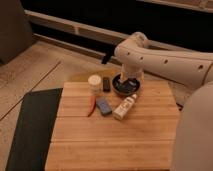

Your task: Drag the ceramic bowl in a circle

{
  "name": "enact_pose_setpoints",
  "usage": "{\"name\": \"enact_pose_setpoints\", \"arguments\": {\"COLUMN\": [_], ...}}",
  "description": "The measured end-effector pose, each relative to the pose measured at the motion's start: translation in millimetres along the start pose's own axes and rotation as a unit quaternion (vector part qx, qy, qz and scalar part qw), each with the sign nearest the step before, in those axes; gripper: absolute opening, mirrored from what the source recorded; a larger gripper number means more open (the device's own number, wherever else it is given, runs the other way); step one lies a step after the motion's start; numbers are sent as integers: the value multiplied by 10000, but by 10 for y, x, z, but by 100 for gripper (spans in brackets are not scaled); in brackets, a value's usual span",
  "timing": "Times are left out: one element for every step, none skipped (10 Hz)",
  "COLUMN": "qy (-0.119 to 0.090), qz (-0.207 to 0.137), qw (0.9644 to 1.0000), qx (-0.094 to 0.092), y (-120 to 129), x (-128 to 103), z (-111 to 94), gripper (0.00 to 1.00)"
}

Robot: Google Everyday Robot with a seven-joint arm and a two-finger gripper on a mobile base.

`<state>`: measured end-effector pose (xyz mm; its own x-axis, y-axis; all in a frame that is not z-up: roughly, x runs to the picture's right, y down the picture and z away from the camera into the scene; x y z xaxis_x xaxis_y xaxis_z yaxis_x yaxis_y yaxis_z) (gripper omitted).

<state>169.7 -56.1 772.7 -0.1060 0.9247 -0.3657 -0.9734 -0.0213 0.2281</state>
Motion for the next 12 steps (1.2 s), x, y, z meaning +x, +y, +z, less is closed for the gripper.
{"name": "enact_pose_setpoints", "arguments": {"qy": [-83,-268,-341,-420,-389,-276,-87,183,479,648,894,1055], "qz": [-54,-133,-134,-55,118,271,362,361,287,240,160,101], "qw": [9999,9992,9982,9959,9926,9897,9876,9865,9856,9852,9852,9850], "qx": [-28,-282,-472,-797,-1143,-1378,-1526,-1586,-1597,-1569,-1456,-1362], "y": [-54,-131,-151,-177,-228,-282,-307,-287,-222,-199,-214,-231], "x": [-163,-502,-639,-802,-886,-884,-822,-715,-604,-550,-478,-430], "z": [90,310,434,620,856,1050,1225,1381,1513,1587,1708,1789], "gripper": [65,65,65,65,65,65,65,65,65,65,65,65]}}
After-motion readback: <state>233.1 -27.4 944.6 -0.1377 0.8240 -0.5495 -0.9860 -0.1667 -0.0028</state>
